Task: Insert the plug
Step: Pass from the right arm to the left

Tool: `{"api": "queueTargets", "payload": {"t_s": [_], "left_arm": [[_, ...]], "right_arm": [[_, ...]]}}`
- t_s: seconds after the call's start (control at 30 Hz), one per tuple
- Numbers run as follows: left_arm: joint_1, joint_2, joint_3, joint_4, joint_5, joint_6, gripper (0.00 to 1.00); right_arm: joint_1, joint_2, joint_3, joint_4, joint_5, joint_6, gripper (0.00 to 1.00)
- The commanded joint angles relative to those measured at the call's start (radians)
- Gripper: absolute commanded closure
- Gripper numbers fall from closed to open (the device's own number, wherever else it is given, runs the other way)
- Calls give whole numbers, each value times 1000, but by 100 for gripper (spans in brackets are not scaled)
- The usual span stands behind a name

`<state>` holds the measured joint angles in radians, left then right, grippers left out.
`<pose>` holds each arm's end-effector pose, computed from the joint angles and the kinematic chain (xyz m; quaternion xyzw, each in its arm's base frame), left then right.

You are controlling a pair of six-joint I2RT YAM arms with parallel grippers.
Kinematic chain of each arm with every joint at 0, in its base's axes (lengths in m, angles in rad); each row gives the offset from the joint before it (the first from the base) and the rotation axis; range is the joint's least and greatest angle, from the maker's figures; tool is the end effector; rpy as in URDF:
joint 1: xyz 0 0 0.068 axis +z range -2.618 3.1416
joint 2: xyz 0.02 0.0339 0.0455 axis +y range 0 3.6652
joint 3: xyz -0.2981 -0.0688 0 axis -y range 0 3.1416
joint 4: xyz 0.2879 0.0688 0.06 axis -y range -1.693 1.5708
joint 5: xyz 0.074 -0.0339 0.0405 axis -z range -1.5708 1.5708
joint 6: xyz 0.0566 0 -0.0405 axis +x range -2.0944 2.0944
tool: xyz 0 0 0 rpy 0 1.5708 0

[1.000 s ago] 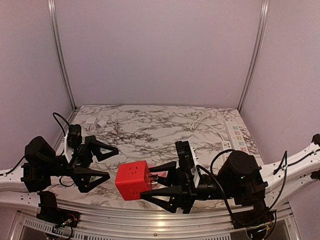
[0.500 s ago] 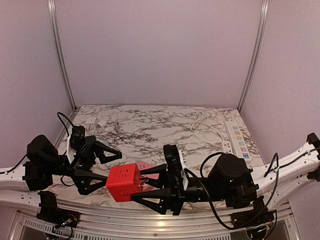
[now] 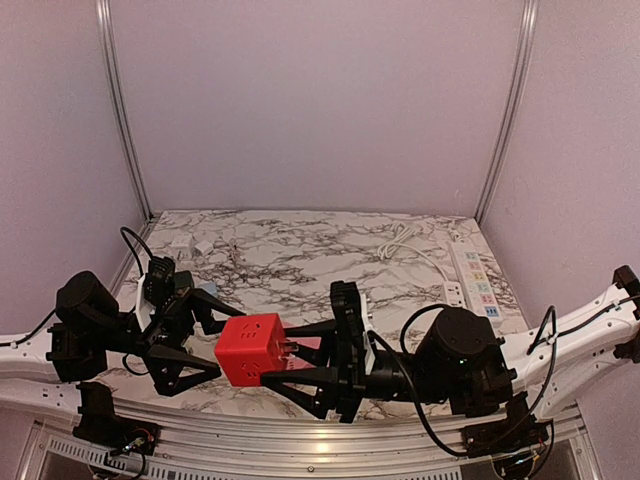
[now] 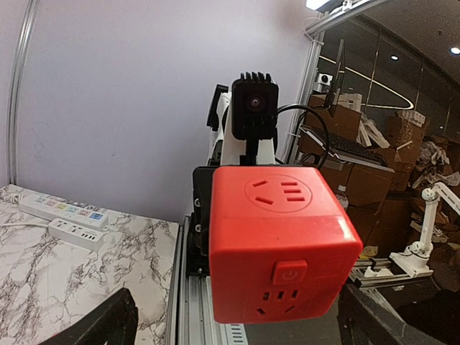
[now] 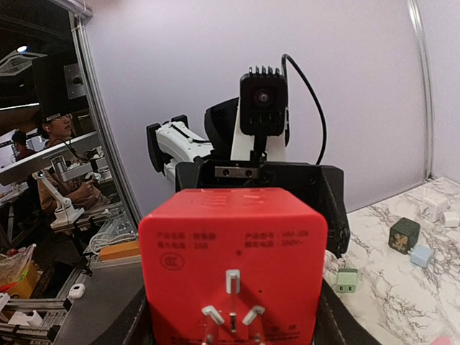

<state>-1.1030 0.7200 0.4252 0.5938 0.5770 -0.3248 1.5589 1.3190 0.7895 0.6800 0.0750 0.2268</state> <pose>0.0648 -0.1968 0.3196 0.4278 0.4400 -0.6327 0.4723 0.0084 0.3534 0.3281 -0.3802 0.5298 0.5748 0.4943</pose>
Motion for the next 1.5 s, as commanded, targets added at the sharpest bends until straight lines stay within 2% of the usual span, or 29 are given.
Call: {"api": "queueTargets", "payload": {"t_s": [0.0,0.47,0.6,0.77,0.83,0.87,0.9,0.97,1.07,1.17,1.2,1.47], "left_arm": [[-11,-5,25,32,26,10,1],[-12,11,21,32,-10,-7,2],[-12,6,20,33,-4,-12,15],[-12,10,21,34,5,-14,45],[-12,18,23,34,14,-16,63],[-12,20,24,34,16,-17,71],[-12,21,23,35,17,-20,77],[-12,15,17,32,-5,-30,82],[-12,0,1,8,-67,-33,93],[-12,-19,0,-73,-141,-7,99],[-12,-25,6,-110,-173,2,100],[-12,-27,38,-334,-344,80,98]], "right_arm": [[-10,-6,51,56,29,-22,83],[-10,63,85,71,30,-8,86],[-10,72,90,81,31,-6,85],[-11,75,84,97,35,-4,84],[-11,78,87,94,34,-5,78],[-11,77,90,84,37,-6,71],[-11,74,90,71,47,-5,60],[-11,58,87,39,85,-7,39],[-11,11,83,-58,162,-15,22],[-12,-60,65,-160,233,-19,5],[-13,-89,42,-182,256,-14,2],[-13,-288,-86,-369,531,104,2]]}}
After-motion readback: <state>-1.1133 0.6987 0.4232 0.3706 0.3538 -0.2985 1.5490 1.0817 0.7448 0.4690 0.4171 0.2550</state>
